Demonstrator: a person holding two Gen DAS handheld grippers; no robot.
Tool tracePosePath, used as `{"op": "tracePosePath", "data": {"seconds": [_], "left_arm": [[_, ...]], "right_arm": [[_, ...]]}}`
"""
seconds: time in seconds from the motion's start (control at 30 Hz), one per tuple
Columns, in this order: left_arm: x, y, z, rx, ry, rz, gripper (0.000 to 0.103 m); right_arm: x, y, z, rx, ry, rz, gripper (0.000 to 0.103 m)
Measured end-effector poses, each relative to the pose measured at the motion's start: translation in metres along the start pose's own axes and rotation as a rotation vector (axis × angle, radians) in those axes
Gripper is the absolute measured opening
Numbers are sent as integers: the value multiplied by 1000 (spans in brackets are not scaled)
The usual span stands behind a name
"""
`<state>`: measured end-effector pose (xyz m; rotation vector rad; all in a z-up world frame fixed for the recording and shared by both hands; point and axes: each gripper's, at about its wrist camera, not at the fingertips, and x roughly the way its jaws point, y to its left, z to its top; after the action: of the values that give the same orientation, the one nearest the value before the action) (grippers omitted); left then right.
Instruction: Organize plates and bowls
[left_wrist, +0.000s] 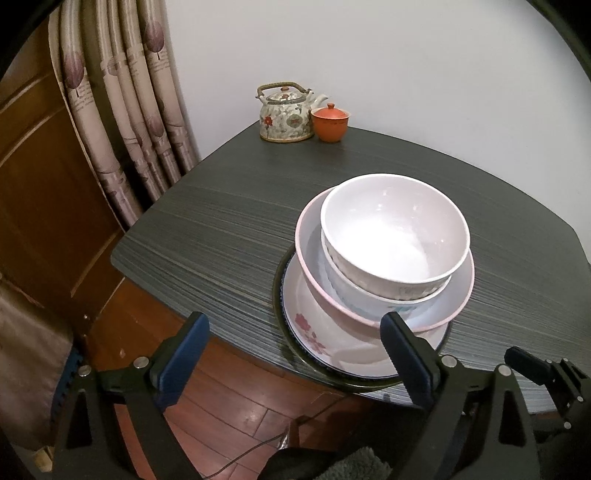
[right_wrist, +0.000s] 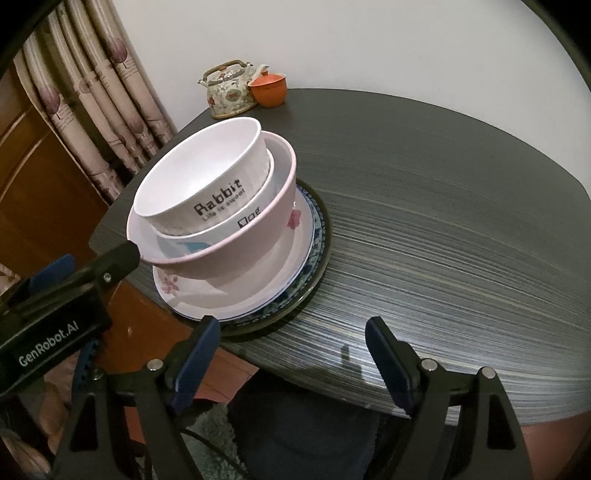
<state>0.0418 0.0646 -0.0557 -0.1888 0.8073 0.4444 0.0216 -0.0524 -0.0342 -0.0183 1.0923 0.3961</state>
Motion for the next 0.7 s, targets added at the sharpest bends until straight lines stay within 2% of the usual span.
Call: {"op": "tracePosePath", "data": {"seconds": [0.7], "left_arm": [[3, -7, -1, 13, 25, -17, 93]], "right_arm": [[4, 8, -3, -10, 26, 18, 83]]}}
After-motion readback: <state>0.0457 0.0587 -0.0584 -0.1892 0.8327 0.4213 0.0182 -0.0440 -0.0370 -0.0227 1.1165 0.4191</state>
